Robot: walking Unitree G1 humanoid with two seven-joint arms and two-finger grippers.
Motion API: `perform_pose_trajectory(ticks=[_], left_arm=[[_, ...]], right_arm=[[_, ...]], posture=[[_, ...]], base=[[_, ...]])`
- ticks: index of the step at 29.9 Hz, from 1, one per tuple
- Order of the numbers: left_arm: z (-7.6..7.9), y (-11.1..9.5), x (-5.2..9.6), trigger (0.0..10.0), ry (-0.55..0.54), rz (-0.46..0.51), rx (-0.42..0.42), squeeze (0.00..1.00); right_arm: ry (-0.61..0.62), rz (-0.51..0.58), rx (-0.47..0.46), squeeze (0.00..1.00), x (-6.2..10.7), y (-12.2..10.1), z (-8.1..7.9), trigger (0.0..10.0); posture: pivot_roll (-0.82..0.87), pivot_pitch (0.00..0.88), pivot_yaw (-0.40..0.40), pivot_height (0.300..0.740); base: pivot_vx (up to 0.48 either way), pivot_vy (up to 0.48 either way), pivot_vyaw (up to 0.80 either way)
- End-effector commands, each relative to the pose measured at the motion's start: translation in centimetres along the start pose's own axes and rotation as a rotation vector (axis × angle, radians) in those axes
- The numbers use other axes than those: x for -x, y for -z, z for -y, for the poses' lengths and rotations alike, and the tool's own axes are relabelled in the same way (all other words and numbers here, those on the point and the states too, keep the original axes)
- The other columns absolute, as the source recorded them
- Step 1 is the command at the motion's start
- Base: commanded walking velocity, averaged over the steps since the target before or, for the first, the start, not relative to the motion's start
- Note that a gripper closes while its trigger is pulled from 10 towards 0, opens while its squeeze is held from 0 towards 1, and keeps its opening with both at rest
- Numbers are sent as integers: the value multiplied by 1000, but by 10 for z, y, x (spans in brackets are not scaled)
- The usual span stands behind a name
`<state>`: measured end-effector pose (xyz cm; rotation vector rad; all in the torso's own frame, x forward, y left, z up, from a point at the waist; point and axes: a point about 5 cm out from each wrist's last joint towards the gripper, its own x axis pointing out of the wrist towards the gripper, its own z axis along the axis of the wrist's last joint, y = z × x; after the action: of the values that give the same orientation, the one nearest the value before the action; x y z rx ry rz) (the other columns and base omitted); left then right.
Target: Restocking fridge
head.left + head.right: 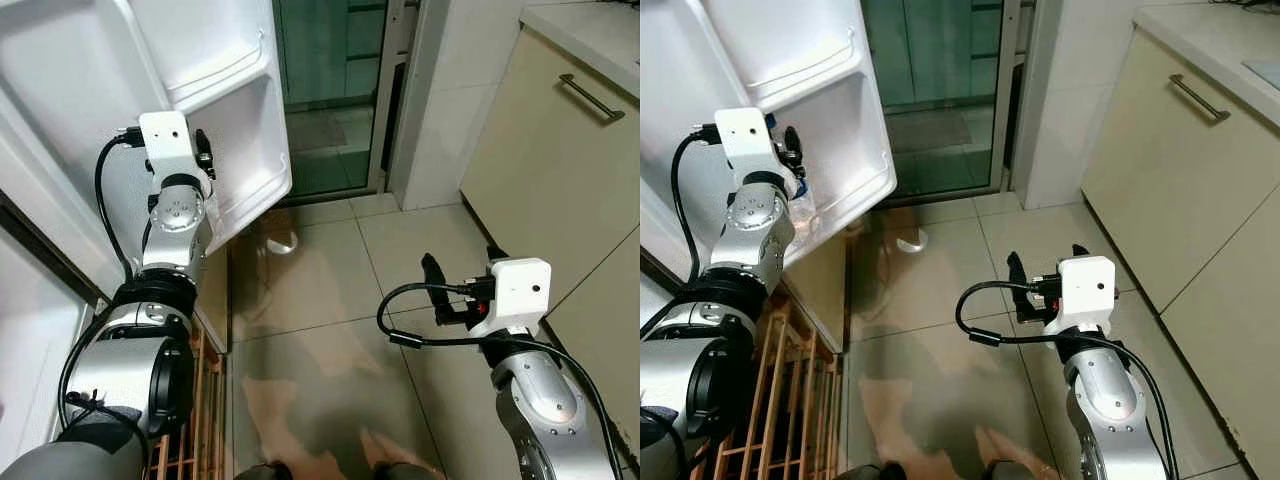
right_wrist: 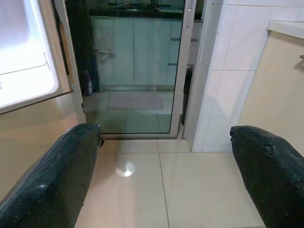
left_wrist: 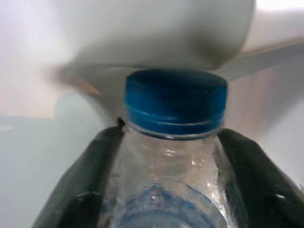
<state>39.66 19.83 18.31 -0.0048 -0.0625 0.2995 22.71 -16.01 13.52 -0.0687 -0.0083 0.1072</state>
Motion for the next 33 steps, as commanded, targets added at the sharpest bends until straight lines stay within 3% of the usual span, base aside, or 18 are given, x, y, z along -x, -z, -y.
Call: perform_pose_trajectory(ticks=[1, 7, 12, 14, 18, 19, 25, 33], left_arm=[[-14, 59, 18, 10000, -78, -302, 67, 1000], [-20, 66, 22, 10000, -119, -357, 135, 1000], [-25, 63, 24, 10000, -126, -339, 122, 1000], [-26, 61, 24, 10000, -121, -318, 102, 1000], [-22, 29, 24, 10000, -57, -139, -8, 1000], [-19, 18, 24, 10000, -37, -87, -34, 0], [-16, -16, 31, 10000, -1, 63, -96, 0], [-17, -25, 45, 10000, 13, 150, -137, 0]], right_arm=[[-2, -4, 2, 27, -3, 0, 0, 10000], [-6, -5, 2, 27, -4, 1, 1, 10000], [-8, -4, 4, 27, -6, 2, 2, 10000], [-8, -4, 4, 27, -6, 2, 2, 10000], [-9, -3, 6, 31, -7, 3, 3, 10000], [-10, -3, 7, 27, -7, 3, 3, 10000], [-18, 1, 8, 27, -12, 4, 2, 10000], [-39, 28, 18, 27, -23, -1, 3, 10000]], posture=[[-219, 81, 70, 740], [-214, 73, 68, 740], [-211, 65, 69, 740], [-211, 64, 70, 740], [-206, 57, 67, 740], [-202, 53, 66, 740], [-184, 36, 62, 740], [-168, 0, 42, 740]], base=[[0, 0, 0], [0, 0, 0], [0, 0, 0], [0, 0, 0], [0, 0, 0], [0, 0, 0], [0, 0, 0], [0, 0, 0]])
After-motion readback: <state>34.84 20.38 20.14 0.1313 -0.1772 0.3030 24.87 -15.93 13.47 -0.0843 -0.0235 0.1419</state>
